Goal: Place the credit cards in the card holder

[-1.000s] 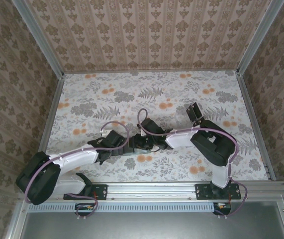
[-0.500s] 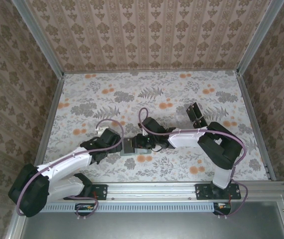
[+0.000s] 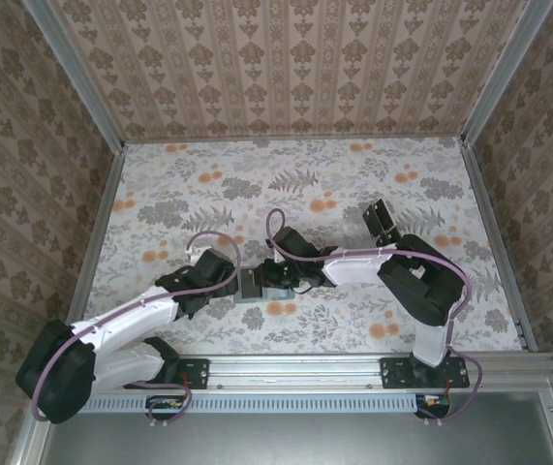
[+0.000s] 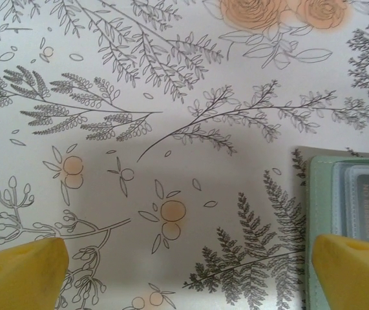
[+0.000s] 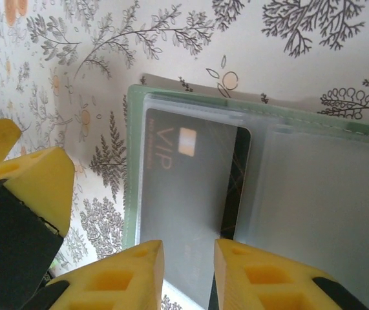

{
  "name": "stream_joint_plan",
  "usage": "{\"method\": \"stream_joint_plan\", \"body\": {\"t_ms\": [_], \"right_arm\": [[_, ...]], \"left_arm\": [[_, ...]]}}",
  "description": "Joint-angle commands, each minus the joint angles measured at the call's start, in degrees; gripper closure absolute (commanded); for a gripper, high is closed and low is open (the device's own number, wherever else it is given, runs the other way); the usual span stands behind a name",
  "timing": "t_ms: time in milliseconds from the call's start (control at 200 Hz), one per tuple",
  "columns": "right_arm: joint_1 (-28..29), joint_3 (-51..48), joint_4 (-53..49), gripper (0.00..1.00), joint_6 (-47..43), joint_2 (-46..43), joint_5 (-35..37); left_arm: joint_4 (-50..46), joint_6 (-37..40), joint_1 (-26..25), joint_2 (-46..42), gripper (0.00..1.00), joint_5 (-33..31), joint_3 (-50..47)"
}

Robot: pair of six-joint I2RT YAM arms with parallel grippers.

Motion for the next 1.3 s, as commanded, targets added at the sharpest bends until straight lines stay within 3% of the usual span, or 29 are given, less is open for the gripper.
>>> {"method": "stream_joint_plan", "body": {"t_ms": [0,310,660,910,1170,1295], "right_arm": [[-0.39,-0.75,-0.35,0.69,-0.6,-6.67,0.73],[-1.46,-4.52,-20.54,0.47,-7.49,-20.89,20.4],[-2.89,-6.78,-17.86,0.47,-8.72,-15.95,20.23],[-3.11,-7.4,-15.94,0.57,-8.92,-13.48,19.95],[-3.24,-8.92,-14.23,0.82,-8.37,-13.52,18.85],[-3.24,-9.67,-13.34,0.88,-7.88,-13.61,18.35]], "left_arm": [[3.24,2.35,0.56,-1.78,0.0,2.81,-0.31],[15.28,3.79,0.47,-2.37,0.0,10.13,-3.08],[21.63,3.34,0.44,2.78,0.0,13.57,-3.19],[22.61,2.88,0.3,4.81,0.0,13.5,-3.38],[26.99,2.71,0.3,8.33,0.0,15.91,-4.36],[29.14,2.55,0.36,9.91,0.0,16.99,-4.63]]}}
